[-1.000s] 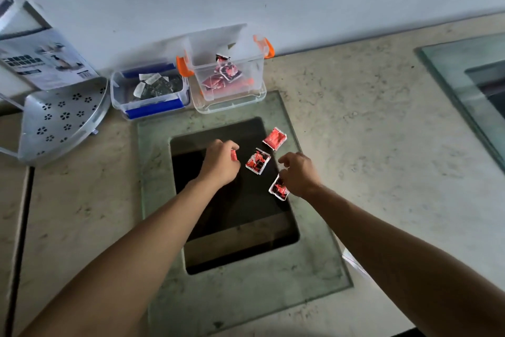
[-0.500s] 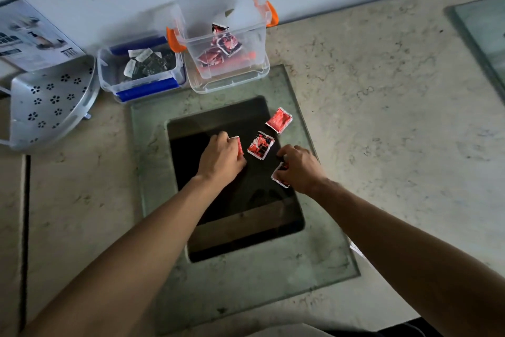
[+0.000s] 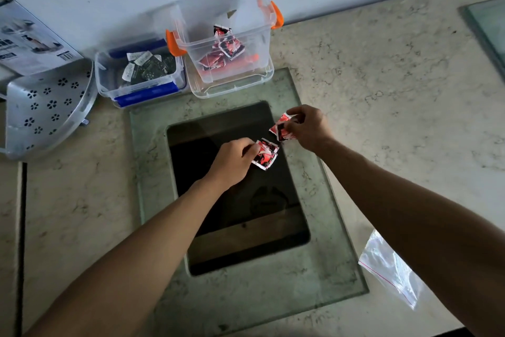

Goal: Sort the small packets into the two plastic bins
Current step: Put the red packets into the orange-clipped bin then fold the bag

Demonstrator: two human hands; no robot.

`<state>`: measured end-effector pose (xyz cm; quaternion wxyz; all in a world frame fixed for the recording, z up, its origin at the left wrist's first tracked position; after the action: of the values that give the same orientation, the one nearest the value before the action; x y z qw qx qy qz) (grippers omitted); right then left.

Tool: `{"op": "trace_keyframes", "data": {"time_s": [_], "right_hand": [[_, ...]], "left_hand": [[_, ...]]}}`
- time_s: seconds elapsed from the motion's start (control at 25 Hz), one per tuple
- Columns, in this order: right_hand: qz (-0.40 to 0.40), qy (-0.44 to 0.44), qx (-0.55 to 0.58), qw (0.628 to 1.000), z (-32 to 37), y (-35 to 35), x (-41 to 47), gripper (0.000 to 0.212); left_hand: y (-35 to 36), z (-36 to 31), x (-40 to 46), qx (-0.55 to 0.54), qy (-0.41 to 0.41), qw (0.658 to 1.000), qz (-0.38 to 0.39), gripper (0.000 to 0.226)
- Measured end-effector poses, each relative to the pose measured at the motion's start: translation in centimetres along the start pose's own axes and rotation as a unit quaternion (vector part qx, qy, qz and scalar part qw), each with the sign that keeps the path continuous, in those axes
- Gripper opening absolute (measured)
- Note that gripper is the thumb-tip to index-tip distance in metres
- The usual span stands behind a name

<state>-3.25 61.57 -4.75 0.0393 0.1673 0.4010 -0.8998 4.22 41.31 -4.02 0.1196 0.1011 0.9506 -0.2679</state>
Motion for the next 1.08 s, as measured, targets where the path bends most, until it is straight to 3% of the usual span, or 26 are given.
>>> {"op": "trace_keyframes", "data": {"time_s": [0.2,0.36,0.48,0.56,0.68,0.76,0.84,0.96,1.08], "right_hand": [[0.037,-0.055,-0.112,0.992,0.1,1.3,0.9,0.065],[0.024,-0.055,-0.113,0.992,-0.3,1.8,0.6,0.073],[0.015,-0.044,-0.1,0.994,-0.2,1.9,0.3,0.07],[0.019,-0.03,-0.099,0.994,-0.3,1.7,0.3,0.07],[0.028,-0.013,-0.113,0.993,-0.7,1.2,0.3,0.051],[0.03,-0.015,-0.116,0.993,-0.8,0.7,0.1,0.034],[0.035,-0.012,-0.086,0.996,-0.5,0.4,-0.2,0.025],[0.066,-0.013,0.05,0.996,1.1,0.3,-0.8,0.026],[0.077,-0.057,0.112,0.989,3.9,0.8,-1.3,0.029]], "left_hand": [[1.8,0.1,1.5,0.037,0.032,0.999,-0.012,0.027],[2.8,0.5,1.5,0.125,0.036,0.991,-0.011,0.064],[3.1,0.2,1.7,0.105,-0.011,0.994,-0.023,0.08],[3.1,0.2,2.1,0.071,-0.063,0.995,-0.026,0.073],[2.5,0.2,2.3,0.06,-0.087,0.994,-0.021,0.039],[1.7,0.3,2.1,0.0,-0.108,0.993,-0.04,0.027],[0.9,0.5,2.1,-0.128,-0.148,0.978,-0.075,0.021],[-0.2,0.6,2.0,-0.331,-0.219,0.912,-0.101,0.015],[-1.2,0.0,2.3,-0.442,-0.242,0.858,-0.104,0.018]]}}
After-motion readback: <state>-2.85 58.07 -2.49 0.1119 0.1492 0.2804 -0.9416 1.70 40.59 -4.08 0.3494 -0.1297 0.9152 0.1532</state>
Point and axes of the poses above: each hand's wrist, its own x-axis towards the middle knuckle, its own y-axis out of the palm, z = x × y, the point moved 2 cm from there along x, towards the middle knuckle, and after that the axes turned 12 degrees about -x, right-handed, at the moved point
